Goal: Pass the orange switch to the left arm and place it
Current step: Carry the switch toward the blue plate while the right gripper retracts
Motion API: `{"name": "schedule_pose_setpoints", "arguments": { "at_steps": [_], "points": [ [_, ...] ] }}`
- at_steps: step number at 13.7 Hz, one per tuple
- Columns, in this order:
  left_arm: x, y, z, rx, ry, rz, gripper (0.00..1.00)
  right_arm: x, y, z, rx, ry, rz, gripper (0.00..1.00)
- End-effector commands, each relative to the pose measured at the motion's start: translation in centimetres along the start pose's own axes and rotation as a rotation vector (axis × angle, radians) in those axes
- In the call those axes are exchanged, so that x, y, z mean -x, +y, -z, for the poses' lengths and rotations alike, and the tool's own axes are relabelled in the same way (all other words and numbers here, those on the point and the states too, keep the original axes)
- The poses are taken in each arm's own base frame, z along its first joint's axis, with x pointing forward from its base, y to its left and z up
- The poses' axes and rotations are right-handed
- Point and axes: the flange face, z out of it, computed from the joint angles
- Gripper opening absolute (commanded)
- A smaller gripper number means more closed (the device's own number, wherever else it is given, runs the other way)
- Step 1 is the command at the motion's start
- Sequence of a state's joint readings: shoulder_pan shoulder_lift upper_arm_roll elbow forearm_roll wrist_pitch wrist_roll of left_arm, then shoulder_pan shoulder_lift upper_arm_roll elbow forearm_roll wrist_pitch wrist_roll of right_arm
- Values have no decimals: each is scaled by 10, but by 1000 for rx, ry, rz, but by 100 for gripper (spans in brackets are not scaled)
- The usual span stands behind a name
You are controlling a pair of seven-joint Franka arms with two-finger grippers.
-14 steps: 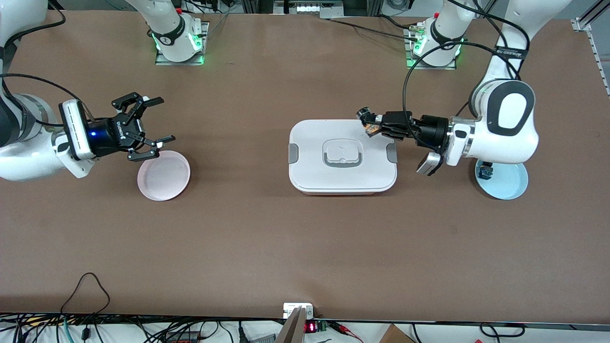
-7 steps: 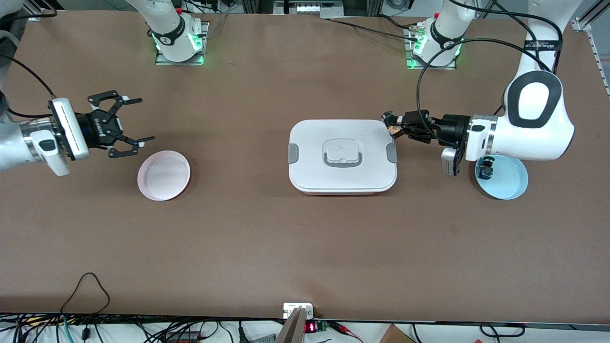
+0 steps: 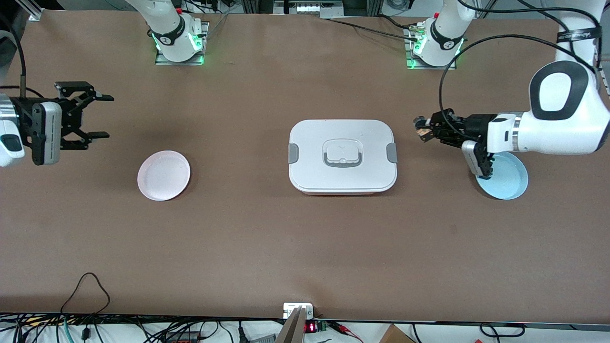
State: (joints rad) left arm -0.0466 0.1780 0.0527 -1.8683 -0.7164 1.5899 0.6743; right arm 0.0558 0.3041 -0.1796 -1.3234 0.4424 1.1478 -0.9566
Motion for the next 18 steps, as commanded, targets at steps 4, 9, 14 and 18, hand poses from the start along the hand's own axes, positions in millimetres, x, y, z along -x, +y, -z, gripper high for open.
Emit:
{"name": "schedule_pose_setpoints", "arguments": {
  "at_steps": [4, 9, 14, 18],
  "points": [
    [23, -14, 62, -241, -97, -272, 0, -21, -80, 27, 306, -72, -347, 100],
    [42, -26, 103, -466, -336, -517, 0, -25, -74, 49, 498, -21, -347, 100],
    [45, -48, 122, -631, -518, -709, 0, -7, -36, 68, 586, -56, -118, 100],
    [57, -83, 136, -666, -551, -858, 0, -12, -55, 71, 561, 71, -364, 100]
  ]
}}
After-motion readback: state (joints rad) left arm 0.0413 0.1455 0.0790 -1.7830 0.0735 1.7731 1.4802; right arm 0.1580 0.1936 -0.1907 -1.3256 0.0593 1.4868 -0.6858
